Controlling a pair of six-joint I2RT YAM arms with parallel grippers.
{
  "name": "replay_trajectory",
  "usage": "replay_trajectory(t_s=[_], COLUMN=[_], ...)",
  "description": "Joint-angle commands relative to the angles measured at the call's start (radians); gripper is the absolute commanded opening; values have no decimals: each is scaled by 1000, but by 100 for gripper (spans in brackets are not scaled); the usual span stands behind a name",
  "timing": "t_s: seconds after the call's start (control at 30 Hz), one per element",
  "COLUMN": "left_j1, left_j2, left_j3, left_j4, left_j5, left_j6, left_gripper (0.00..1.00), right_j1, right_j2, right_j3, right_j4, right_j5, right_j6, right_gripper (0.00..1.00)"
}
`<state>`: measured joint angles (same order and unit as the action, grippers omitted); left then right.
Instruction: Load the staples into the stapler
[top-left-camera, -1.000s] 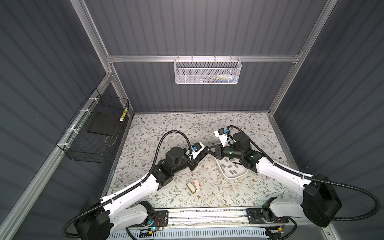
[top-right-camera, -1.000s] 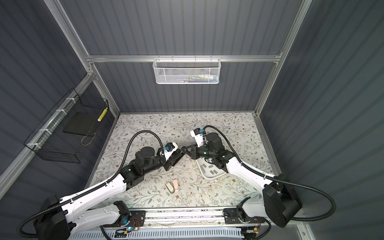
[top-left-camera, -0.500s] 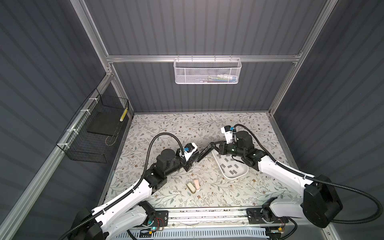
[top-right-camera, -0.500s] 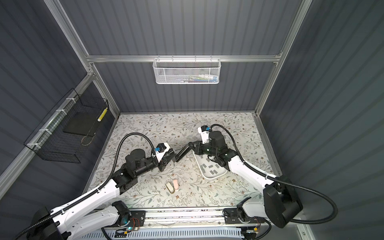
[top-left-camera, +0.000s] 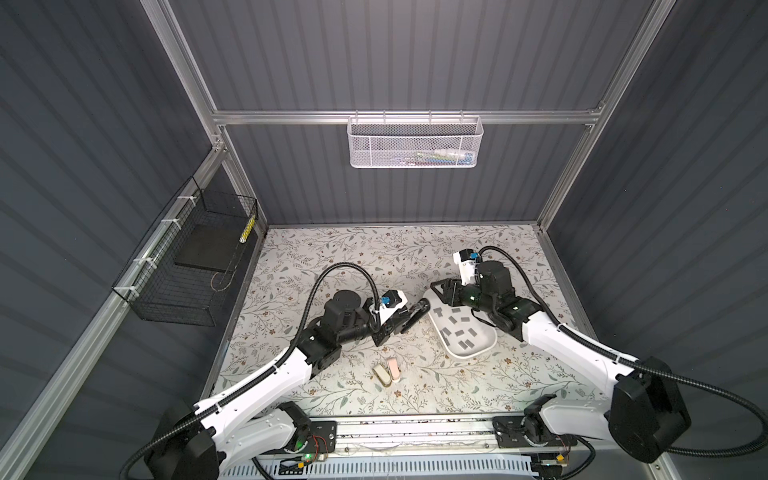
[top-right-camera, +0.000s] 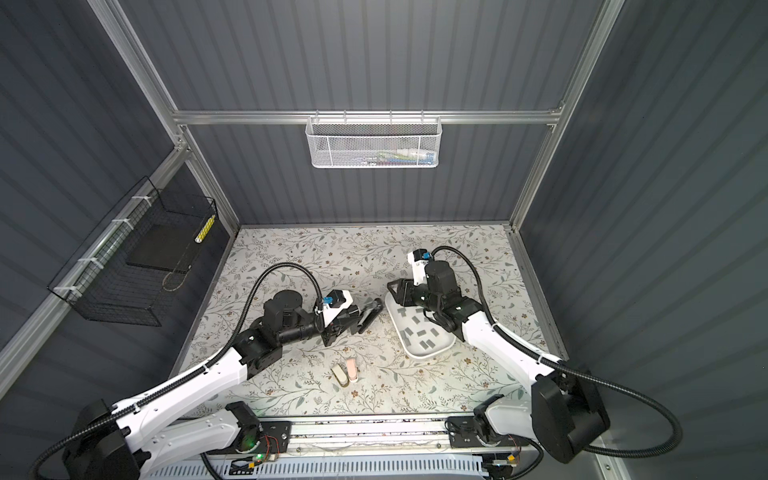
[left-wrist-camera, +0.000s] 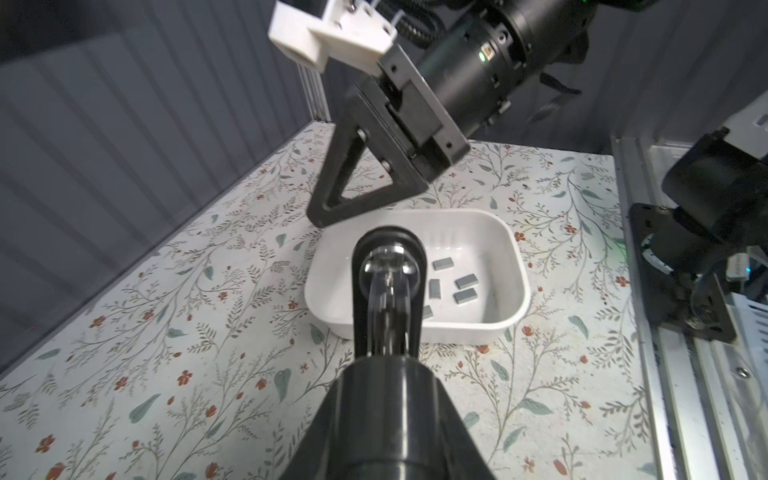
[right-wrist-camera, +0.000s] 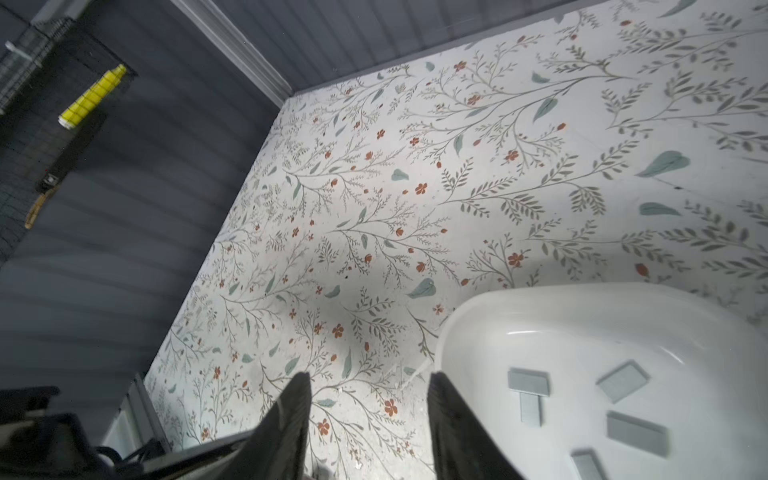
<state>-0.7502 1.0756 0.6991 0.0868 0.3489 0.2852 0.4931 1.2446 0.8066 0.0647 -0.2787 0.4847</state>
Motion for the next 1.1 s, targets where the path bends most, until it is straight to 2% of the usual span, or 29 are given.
replay_trajectory(t_s=[0.0, 0.07, 0.13, 0.2, 0.27, 0.33, 0.47, 0.6, 0.77, 0.87, 0.93, 1.07], left_j1=[-4, -4, -4, -3, -5, -5, -6, -5, -5, -6, -6, -6], left_j2=[20, 32, 41, 49, 58, 73, 90, 100, 130, 146, 132, 95], left_j3=[83, 86, 92, 104, 115, 128, 126, 106, 137, 148, 127, 105], left_j4=[-14, -17, -29, -41, -62, -87, -102, -122, -189, -208, -184, -165], left_j5=[88, 85, 88, 101, 115, 122, 104, 141, 108, 162, 185, 152], left_j6=[53, 61, 66, 71, 86, 109, 163, 272, 297, 329, 335, 336], left_gripper=[0, 0, 0, 0, 0, 0, 0, 0, 0, 0, 0, 0], right_j1=[1, 1, 2, 2, 3, 3, 5, 12, 50, 62, 64, 66], right_j2=[-75, -108, -164, -218, -284, -360, -443, -437, -353, -291, -261, -230], right_j3=[-20, -50, -99, -162, -229, -288, -314, -262, -223, -169, -151, -145], right_j4=[16, 62, 137, 235, 299, 321, 270, 165, 115, 38, 11, -5], right_j5=[31, 43, 1, -46, -144, -278, -317, -388, -490, -534, -548, -553], right_j6=[-51, -79, -145, -211, -283, -413, -497, -552, -618, -650, -654, -669], right_gripper=[52, 49, 44, 44, 47, 49, 47, 41, 39, 33, 33, 33])
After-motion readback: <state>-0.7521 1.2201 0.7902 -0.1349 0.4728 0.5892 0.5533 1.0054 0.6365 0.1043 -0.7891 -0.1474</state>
